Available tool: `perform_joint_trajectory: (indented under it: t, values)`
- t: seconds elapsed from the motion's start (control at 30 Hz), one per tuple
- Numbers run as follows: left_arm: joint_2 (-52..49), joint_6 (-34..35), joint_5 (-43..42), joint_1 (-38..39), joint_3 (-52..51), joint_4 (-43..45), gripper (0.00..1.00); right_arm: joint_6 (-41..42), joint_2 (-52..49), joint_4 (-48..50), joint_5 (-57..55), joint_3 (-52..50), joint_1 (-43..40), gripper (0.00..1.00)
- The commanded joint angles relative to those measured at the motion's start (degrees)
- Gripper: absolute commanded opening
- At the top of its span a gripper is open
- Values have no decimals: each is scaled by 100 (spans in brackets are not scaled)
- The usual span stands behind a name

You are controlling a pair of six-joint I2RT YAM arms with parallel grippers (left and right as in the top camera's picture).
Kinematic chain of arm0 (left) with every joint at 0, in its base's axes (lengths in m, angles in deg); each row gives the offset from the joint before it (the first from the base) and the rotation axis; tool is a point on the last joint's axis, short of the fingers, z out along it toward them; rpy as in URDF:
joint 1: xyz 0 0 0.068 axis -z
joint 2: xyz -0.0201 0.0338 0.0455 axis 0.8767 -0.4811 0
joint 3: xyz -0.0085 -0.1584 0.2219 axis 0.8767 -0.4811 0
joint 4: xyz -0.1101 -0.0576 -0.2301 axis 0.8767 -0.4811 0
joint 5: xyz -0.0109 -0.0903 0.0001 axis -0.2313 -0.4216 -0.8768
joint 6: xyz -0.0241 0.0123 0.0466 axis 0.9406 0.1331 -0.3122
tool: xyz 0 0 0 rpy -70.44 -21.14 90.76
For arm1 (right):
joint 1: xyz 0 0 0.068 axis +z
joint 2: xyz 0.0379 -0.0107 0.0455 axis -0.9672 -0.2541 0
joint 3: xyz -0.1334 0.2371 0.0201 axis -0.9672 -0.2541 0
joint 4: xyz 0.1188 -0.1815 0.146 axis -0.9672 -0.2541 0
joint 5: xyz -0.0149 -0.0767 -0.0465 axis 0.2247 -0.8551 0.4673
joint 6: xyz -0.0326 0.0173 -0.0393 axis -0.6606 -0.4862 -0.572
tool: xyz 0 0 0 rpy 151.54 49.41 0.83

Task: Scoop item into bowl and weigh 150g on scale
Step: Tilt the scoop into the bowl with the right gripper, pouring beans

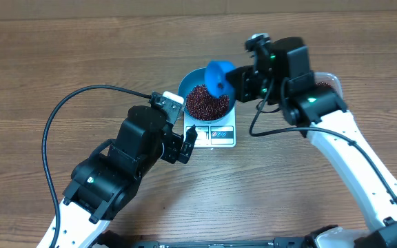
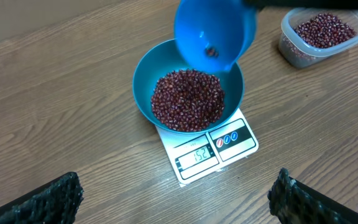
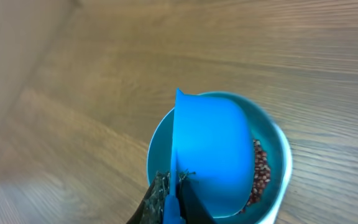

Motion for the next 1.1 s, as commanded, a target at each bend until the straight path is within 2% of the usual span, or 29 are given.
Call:
perform_joint_trajectory:
  t: [0.0,0.27,0.6,0.9,1.07]
  values:
    - [17,57,-50,-26,24,15,100,-769,-236,92,-170,153,291,4]
    - [17,57,-50,-26,24,15,100,-2109,-625,94,-723,151,702,4]
    - [17,57,-50,-26,24,15,99,-2535,-1196,216,-817,151,723,4]
    - [17,57,-50,-26,24,15,99,-3021,-1204,330,-1263,153,719,4]
    - [17,57,-48,-26,24,17,99,-2898,-1204,245,-1106,151,726,4]
